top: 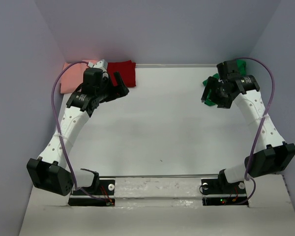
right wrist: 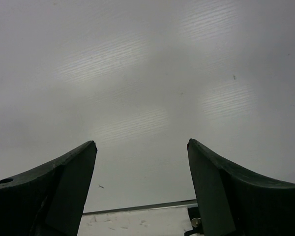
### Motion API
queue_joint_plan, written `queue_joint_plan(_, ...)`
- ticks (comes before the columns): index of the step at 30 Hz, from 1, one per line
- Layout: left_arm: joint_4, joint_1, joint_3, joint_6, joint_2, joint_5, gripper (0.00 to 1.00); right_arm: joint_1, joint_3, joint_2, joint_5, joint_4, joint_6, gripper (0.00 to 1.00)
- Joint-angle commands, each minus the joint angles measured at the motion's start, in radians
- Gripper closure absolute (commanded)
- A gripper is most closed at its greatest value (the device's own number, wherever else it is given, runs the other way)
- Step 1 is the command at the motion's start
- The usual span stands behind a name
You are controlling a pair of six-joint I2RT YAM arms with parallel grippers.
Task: Fold and stack the t-shirts
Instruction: Grab the tshirt from the pile
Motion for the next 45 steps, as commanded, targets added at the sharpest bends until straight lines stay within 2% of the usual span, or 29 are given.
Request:
queue_joint_plan(1, 0.003, 0.006, 0.048, 0.040, 0.002, -0.004, 0.01, 0.005, 0.032, -0.031, 0.001, 0.041, 0.007, 0.20)
queue_joint_plan(5, 0.005, 0.006, 0.062, 0.047, 0.000, -0.013, 0.01, 0.005, 0.043, -0.014, 0.038, 0.041, -0.024, 0.20)
queue_joint_plan(9, 0.008, 0.004, 0.062, 0.049, -0.003, -0.015, 0.01, 0.005, -0.015, -0.008, 0.073, 0.094, -0.014, 0.17)
queue_joint_plan(13, 0.011, 0.004, 0.044, 0.044, -0.014, -0.012, 0.01, -0.073, -0.020, 0.100, -0.028, 0.123, 0.025, 0.22)
queue_joint_plan(18, 0.037, 0.006, -0.018, 0.030, -0.060, 0.017, 0.01, -0.168, -0.017, 0.223, -0.066, 0.232, 0.029, 0.20)
queue_joint_plan(21, 0.051, 0.006, -0.045, 0.027, -0.080, 0.027, 0.01, -0.189, 0.033, 0.304, -0.050, 0.274, -0.016, 0.20)
queue_joint_plan(25, 0.057, 0.004, -0.055, 0.033, -0.089, 0.034, 0.01, -0.211, 0.210, 0.459, -0.005, 0.298, -0.060, 0.21)
queue_joint_plan(32, 0.074, 0.004, -0.105, 0.029, -0.121, 0.050, 0.01, -0.220, 0.457, 0.717, -0.016, 0.305, -0.091, 0.46)
queue_joint_plan(35, 0.067, 0.004, -0.114, 0.032, -0.133, 0.053, 0.01, -0.220, 0.515, 0.768, -0.005, 0.302, -0.096, 0.46)
queue_joint_plan(38, 0.055, 0.006, -0.113, 0.043, -0.138, 0.042, 0.01, -0.229, 0.540, 0.811, 0.014, 0.303, -0.103, 0.51)
queue_joint_plan(45, 0.047, 0.006, -0.105, 0.050, -0.123, 0.027, 0.01, -0.258, 0.554, 0.834, 0.064, 0.294, -0.128, 0.52)
